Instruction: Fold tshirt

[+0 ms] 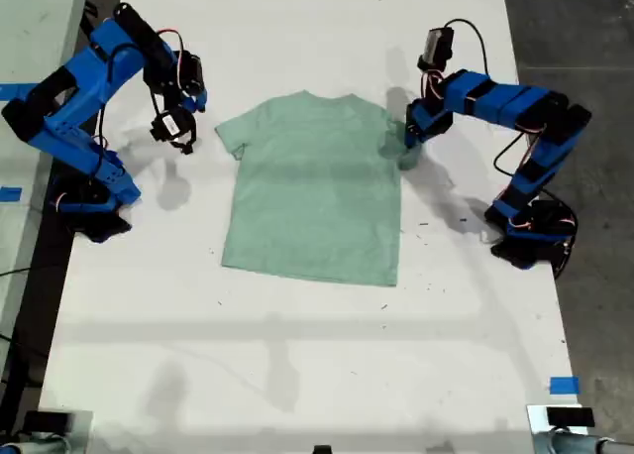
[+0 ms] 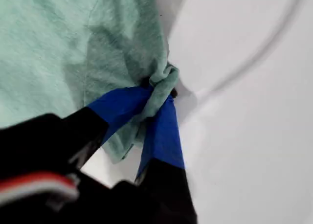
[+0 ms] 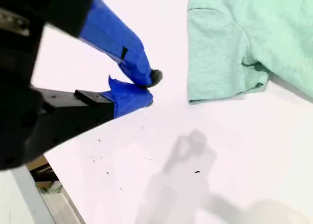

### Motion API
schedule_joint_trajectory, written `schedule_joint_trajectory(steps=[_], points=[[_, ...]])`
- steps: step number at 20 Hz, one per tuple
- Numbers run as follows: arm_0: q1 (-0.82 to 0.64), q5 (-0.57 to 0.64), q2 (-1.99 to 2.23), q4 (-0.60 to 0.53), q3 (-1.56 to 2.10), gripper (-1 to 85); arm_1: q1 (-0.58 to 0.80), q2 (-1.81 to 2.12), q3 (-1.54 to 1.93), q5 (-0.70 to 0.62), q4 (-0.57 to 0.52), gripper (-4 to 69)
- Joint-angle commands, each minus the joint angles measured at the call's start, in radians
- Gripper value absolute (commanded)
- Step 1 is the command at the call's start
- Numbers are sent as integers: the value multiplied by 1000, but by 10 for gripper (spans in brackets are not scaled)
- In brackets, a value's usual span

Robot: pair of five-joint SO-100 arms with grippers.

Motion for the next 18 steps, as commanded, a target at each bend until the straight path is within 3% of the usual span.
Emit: schedule_joint_trajectory(steps=[1, 5, 11, 13, 18], points=[[6, 6, 5, -9, -5, 0, -9, 9, -40, 6, 55, -12], [9, 6, 6, -9, -6, 0, -48, 120, -164, 37, 224, -14], [20, 0, 6, -25, -5, 0, -184, 120, -437, 167, 276, -15], [23, -3, 6, -25, -5, 0, -239, 94, -508, 244, 249, -15], [28, -6, 3, -31, -9, 0, -344, -51, -543, 380, 38, -15]])
